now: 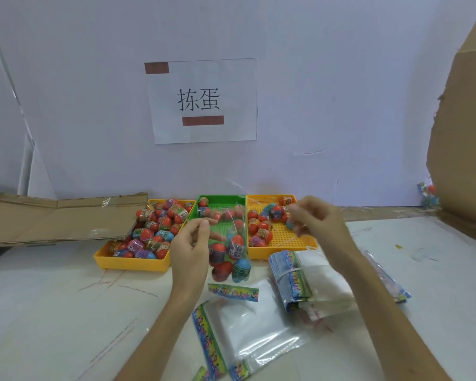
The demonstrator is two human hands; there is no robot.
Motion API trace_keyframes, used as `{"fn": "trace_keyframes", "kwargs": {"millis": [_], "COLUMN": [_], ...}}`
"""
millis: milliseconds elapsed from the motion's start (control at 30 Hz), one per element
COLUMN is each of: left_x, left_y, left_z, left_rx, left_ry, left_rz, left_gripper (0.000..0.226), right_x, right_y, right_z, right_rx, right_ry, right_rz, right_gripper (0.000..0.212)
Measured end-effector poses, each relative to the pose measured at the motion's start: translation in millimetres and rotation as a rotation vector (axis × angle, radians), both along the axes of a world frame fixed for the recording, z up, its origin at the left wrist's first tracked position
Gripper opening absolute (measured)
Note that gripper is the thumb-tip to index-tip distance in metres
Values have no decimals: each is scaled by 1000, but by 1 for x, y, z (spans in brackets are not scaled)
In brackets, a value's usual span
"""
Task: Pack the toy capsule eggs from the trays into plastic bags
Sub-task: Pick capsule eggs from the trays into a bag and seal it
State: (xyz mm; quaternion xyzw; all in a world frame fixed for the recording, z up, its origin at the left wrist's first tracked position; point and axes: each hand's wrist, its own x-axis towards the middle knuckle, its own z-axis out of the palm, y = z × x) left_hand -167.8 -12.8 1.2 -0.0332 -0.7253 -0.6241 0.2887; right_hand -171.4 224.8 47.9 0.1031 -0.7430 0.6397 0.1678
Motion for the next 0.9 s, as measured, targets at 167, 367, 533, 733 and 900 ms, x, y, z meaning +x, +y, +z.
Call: {"fn": "trace_keyframes", "kwargs": {"millis": [167,367,533,733,900], "left_x": [0,4,7,9,10], "left_y": [1,3,4,6,8], "left_z": [0,4,11,12,11], "left_rx": [10,93,289,339,400], "left_ry": [30,24,-131,-177,-201], "left_rz": [-36,-121,-340,-505,-447], "left_gripper": [18,28,46,21,8], "right_x": [13,15,14,11,8], "right_y": [-49,-64,-59,-51,-50], "right_z": [-15,-23,-19,-17,-17], "right_rx": [219,163,-56,-279,-355], "right_ry": [-88,-58,-131,-230,-215], "right_rz": [139,95,113,166,194], "right_gripper": [38,13,19,16,15]}}
